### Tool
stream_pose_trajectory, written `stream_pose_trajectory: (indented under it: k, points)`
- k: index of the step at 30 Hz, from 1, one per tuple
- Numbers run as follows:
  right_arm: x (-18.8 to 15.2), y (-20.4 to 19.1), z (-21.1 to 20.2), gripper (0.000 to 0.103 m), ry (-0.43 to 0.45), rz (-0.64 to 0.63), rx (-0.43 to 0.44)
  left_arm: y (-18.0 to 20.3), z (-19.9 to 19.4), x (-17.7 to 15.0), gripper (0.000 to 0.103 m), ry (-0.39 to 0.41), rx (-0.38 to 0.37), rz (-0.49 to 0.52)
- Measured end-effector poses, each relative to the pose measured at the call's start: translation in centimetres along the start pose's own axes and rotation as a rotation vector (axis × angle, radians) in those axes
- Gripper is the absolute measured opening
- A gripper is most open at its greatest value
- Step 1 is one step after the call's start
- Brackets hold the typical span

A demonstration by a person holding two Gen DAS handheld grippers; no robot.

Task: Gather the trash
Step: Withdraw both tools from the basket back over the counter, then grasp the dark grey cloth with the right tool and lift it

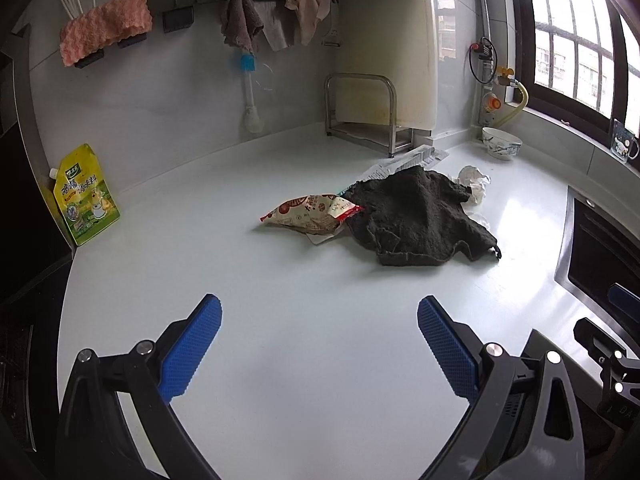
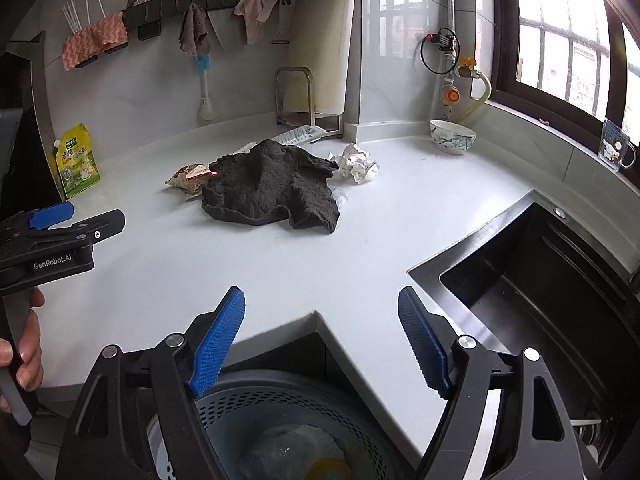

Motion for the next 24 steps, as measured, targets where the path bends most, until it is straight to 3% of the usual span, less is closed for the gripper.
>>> stream_pose_trajectory:
  k: [8, 13, 18, 24]
  points:
    - [5.2, 0.3, 5.5, 0.079, -0.029, 0.084, 0.074, -1.1, 4.5, 2.9, 0.097, 0.013, 0.017, -0.024]
    - [7.7, -1.9, 8.9, 0.08, -0.041, 0.078, 0.107, -2.9, 7.2, 3.1, 0.097, -0.01, 0.047, -0.039]
    - [9.0, -4.5, 12.2, 0.08, -0.079, 0.042, 0.129, -5.1, 8.8, 2.5, 0.097, -0.052, 0.052, -0.09]
    - [9.4, -6.2, 15.9, 0.079, -0.116, -0.007, 0.086, -6.1, 9.4, 1.9, 0.097, -0.076, 0.052, -0.124]
Point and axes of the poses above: each gripper's, at about its wrist camera, not at the fingertips, and z roughly the way its jaws point, y to its right, x to its top, the point moved 10 cm from there along z, roughly the way its jaws point, and after that the axes turned 2 degrees about z, right-handed, at the moved point
